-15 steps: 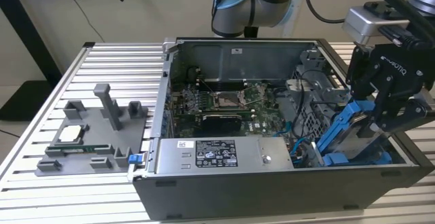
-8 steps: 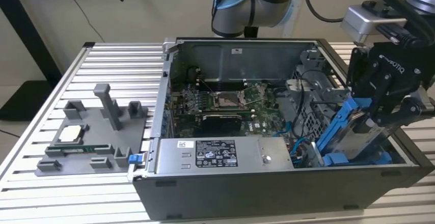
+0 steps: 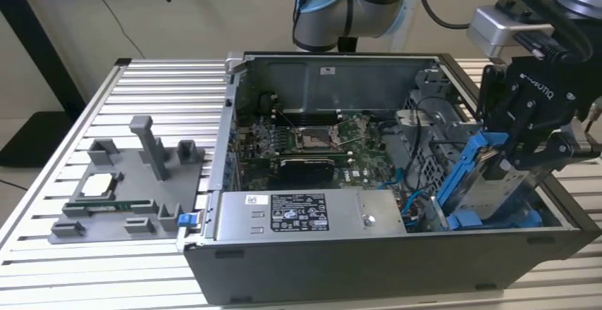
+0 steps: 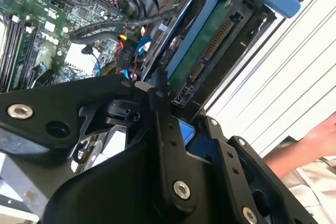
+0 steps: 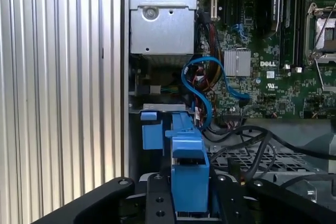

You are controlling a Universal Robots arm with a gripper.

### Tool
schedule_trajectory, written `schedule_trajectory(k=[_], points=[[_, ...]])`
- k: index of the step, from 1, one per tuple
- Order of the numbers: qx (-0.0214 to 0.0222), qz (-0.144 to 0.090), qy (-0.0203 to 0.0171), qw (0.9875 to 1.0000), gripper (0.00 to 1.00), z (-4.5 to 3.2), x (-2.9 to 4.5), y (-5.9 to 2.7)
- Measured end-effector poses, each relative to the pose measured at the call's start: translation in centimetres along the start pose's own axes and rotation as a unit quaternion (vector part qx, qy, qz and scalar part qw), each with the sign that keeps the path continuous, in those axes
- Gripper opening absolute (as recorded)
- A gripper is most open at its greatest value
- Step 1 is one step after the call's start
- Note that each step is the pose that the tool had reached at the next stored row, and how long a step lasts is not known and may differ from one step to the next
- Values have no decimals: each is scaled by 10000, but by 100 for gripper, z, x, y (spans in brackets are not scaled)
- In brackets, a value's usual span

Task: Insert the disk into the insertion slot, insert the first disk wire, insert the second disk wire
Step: 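Insert the first disk wire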

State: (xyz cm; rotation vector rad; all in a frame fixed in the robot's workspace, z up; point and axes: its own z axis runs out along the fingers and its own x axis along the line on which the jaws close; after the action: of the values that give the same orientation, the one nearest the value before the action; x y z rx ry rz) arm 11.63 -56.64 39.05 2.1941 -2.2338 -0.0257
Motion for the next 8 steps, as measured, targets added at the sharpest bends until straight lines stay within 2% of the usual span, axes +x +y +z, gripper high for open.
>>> schedule_trajectory(k=[1,2,5,8], points=[[0,0,-1,10000,0,-1,-1,0],[1,-1,-2,10000,100,0,-1,-1],[1,-1,-3,10000,100,-3,0,0],[1,-1,-4,10000,100,-45,-1,1]])
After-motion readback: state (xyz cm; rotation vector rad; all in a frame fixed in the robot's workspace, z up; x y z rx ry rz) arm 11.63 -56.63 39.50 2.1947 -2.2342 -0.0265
